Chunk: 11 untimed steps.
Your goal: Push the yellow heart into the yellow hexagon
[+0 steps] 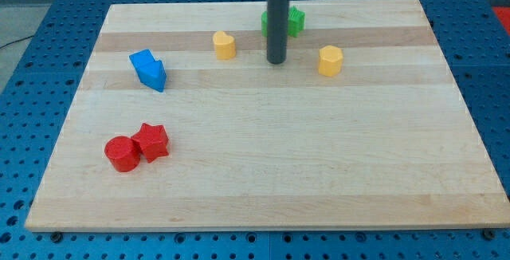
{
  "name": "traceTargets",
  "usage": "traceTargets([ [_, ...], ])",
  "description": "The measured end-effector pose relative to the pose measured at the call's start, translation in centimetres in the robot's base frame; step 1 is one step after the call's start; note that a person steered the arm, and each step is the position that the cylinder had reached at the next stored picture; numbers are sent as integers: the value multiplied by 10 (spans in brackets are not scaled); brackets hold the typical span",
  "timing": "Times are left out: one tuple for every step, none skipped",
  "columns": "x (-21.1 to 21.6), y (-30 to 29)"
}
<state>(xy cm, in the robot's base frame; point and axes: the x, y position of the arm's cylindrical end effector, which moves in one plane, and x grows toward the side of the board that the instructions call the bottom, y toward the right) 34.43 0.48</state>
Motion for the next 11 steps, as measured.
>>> traceTargets([
  [3,-39],
  [26,-74],
  [14,-110],
  [-23,-133],
  [-43,-129],
  [-31,-77],
  [-1,-20],
  [12,29],
  [12,54],
  [12,73],
  [-5,73],
])
